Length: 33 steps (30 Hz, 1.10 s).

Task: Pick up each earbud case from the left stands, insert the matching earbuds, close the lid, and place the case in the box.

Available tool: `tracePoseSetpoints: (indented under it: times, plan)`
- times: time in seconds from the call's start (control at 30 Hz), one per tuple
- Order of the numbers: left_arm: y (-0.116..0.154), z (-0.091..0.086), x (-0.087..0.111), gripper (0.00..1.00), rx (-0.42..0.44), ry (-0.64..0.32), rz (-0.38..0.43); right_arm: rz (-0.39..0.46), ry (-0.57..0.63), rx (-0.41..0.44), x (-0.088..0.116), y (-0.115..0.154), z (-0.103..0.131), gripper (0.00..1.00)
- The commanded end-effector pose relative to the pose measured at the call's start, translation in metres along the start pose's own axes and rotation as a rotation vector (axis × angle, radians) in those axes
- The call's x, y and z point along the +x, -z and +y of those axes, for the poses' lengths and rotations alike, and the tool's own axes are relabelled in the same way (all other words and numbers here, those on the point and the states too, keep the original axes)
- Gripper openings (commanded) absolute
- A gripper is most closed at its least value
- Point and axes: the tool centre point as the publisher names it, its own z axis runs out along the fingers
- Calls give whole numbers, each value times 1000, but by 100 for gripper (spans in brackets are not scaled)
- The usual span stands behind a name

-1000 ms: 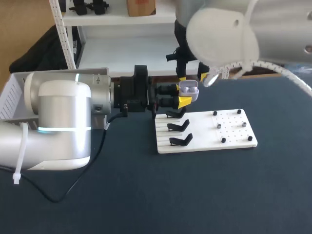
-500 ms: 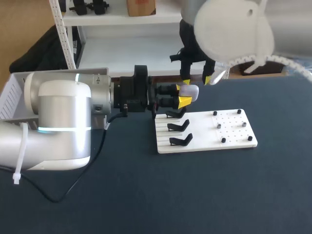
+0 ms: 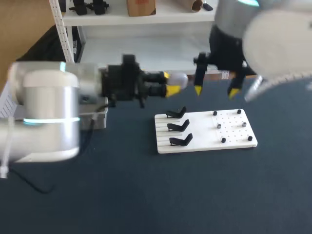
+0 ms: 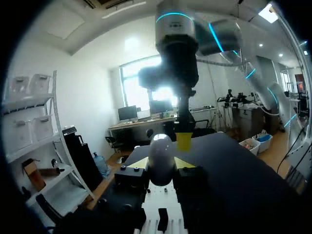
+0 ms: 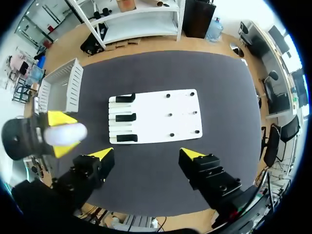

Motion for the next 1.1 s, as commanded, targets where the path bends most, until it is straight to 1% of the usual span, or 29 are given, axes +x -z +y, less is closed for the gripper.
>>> tracePoseSetpoints:
  times: [0.03,0.1,0.13,0.17,0.2,0.27,0.3,0.33,0.37,0.4,0.43,0.47,0.53,0.57,0.6,0.63,0.67,0.7,0.77,0.8,0.83,0.93,1.03,1.1]
  plan:
    - [87,-1,-15,0,-69,-20,18,-154,-25,-13,16,-11,-9,98]
    - [116,8,-12,0,-83,-54,36,-145,-37,-14,21,-12,-12,97]
    - [129,12,-9,0,-115,-55,40,-144,-39,-11,23,-12,-12,96]
    - [142,17,-5,0,-121,-46,57,-142,-43,-10,25,-12,-12,97]
    - [157,22,0,0,-149,-57,78,-138,-49,-6,28,-12,-13,97]
    - [175,30,8,0,-143,-58,99,-131,-55,0,30,-11,-12,97]
    - [190,37,15,0,-184,-51,110,-131,-60,3,32,-10,-12,97]
    - [198,41,20,0,-186,-50,121,-131,-62,3,33,-9,-12,97]
    - [211,48,28,0,-206,-43,117,-125,-71,12,35,-8,-12,97]
    - [221,53,35,0,-234,-39,159,-120,-74,14,36,-8,-11,97]
    - [228,57,41,0,-241,-32,150,-114,-77,19,37,-7,-11,98]
    - [241,64,52,0,-263,-22,155,-110,-78,25,39,-6,-9,98]
    - [255,76,72,0,-277,21,180,-97,-80,42,42,-5,-7,98]
    - [260,81,82,0,-293,51,192,-93,-84,43,43,-4,-6,98]
    - [265,87,91,0,-284,58,181,-89,-88,49,45,-3,-5,98]
    - [267,89,96,0,-293,56,182,-87,-90,52,46,-2,-4,99]
    - [270,95,106,0,-304,70,192,-82,-94,58,48,-1,-3,98]
    - [271,99,113,0,-307,75,220,-78,-96,63,49,0,-1,98]
    - [275,106,131,0,-321,106,222,-67,-101,72,52,1,2,99]
    - [276,110,140,0,-323,123,248,-62,-103,79,53,1,4,100]
    - [277,113,149,0,-328,139,245,-57,-105,82,54,1,5,100]
    - [275,119,171,0,-324,187,255,-49,-111,91,57,2,10,99]
    - [273,122,200,0,-339,259,258,-46,-114,95,60,3,16,99]
    - [272,122,215,0,-342,302,237,-45,-118,97,61,3,19,99]
